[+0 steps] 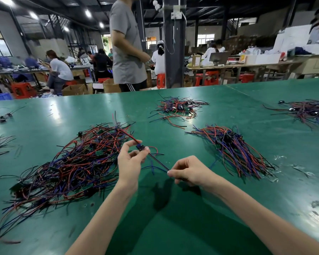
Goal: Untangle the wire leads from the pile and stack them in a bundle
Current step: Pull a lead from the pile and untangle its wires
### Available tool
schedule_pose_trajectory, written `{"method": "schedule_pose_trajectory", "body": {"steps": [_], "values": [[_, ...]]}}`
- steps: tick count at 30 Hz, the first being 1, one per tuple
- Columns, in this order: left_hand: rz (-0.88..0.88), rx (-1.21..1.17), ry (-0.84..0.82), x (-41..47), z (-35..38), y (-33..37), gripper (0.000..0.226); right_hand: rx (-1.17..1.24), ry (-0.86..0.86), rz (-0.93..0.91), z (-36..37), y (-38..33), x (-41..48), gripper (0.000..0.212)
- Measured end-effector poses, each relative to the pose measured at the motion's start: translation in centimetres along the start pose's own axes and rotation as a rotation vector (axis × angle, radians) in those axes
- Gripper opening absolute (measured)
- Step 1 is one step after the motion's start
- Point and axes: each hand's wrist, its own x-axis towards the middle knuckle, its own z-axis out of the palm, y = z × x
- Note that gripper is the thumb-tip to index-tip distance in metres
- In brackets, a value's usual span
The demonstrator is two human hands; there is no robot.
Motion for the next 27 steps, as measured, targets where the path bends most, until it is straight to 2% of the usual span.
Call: {"method": "schedule_pose_trajectory", "body": {"steps": [3, 12, 15, 18, 20, 24, 27], "values": [[-0.036, -0.028, 0.046, 0.5, -0.8, 0.1, 0.027, -0.009, -0.017, 0.001, 0.2, 0.2, -0.1, 0.018], [-0.081, -0.059, 0.032, 0.6, -1.0, 0.2, 0.024, -0.037, -0.186, -0.033, -0.1, -0.1, -0.4, 0.013], [-0.127, -0.063, -0.015, 0.5, -1.1, 0.5, 0.024, -0.098, -0.163, 0.006, -0.7, -0.5, -0.5, 0.035], [-0.208, -0.06, -0.106, 0.0, -0.7, 0.6, 0.026, -0.303, 0.02, -0.016, -1.7, -0.6, -0.5, 0.052], [-0.231, -0.029, -0.17, -0.6, 0.0, 0.3, 0.025, -0.33, 0.077, -0.094, -1.8, -0.6, -0.5, 0.047], [-0.248, 0.021, -0.276, -1.8, 1.1, -0.5, 0.025, -0.115, -0.014, -0.205, -0.3, -0.3, -0.3, 0.016], [-0.233, 0.026, -0.284, -2.0, 1.3, -0.9, 0.024, -0.08, 0.008, -0.199, 0.6, 0.1, -0.2, 0.015]]}}
